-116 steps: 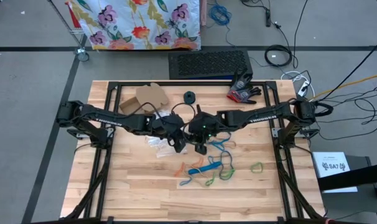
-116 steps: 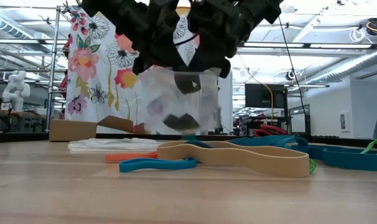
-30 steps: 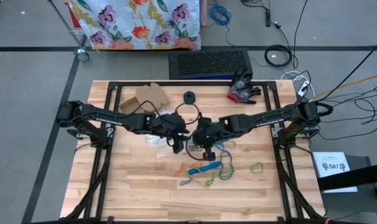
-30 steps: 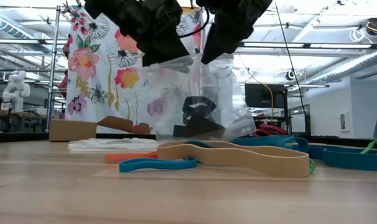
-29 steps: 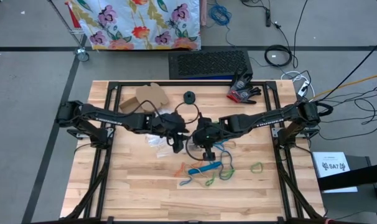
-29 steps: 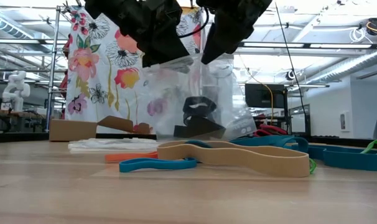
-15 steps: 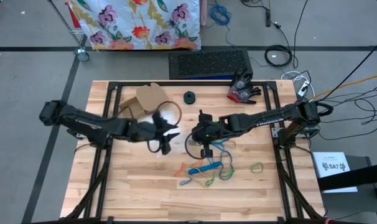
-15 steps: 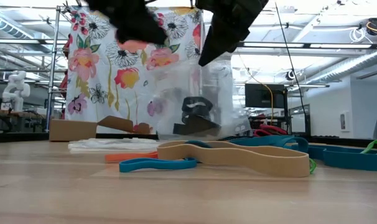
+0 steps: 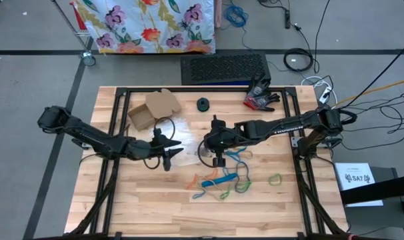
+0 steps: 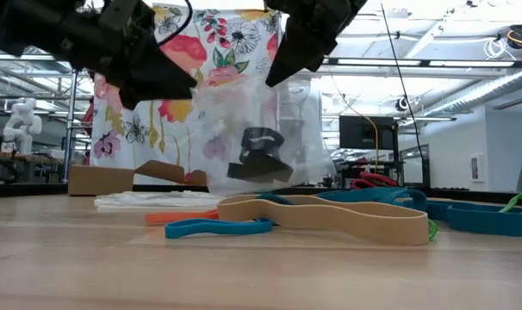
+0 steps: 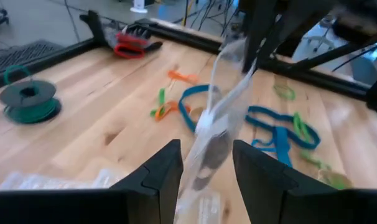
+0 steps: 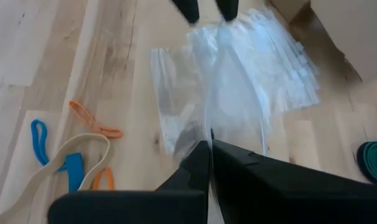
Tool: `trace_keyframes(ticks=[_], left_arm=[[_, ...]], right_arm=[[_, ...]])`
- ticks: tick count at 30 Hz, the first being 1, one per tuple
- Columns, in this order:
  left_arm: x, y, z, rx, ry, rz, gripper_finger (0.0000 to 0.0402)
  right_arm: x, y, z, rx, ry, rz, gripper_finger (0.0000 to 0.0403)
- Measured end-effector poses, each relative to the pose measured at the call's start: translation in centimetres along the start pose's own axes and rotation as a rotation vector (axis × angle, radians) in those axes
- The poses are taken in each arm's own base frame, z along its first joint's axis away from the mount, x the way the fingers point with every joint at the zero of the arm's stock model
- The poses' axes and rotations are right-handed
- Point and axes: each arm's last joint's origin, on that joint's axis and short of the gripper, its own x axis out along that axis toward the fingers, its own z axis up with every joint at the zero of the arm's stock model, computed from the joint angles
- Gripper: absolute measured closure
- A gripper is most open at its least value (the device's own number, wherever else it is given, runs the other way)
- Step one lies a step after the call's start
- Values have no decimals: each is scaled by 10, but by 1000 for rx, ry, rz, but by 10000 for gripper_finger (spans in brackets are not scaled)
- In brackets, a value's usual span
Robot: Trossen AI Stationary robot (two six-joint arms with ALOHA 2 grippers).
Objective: Sort rubber bands
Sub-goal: Close the transparent zip bag
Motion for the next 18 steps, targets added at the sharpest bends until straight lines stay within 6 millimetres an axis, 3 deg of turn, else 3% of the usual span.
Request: trace_keyframes(ticks=[12, 18], left_arm=[[2, 0, -6, 6, -39, -49, 258], [2, -1, -4, 14, -56, -72, 292]], right_arm=[[0, 2, 7, -34, -72, 53, 403], [0, 2, 7, -34, -75, 53, 403]])
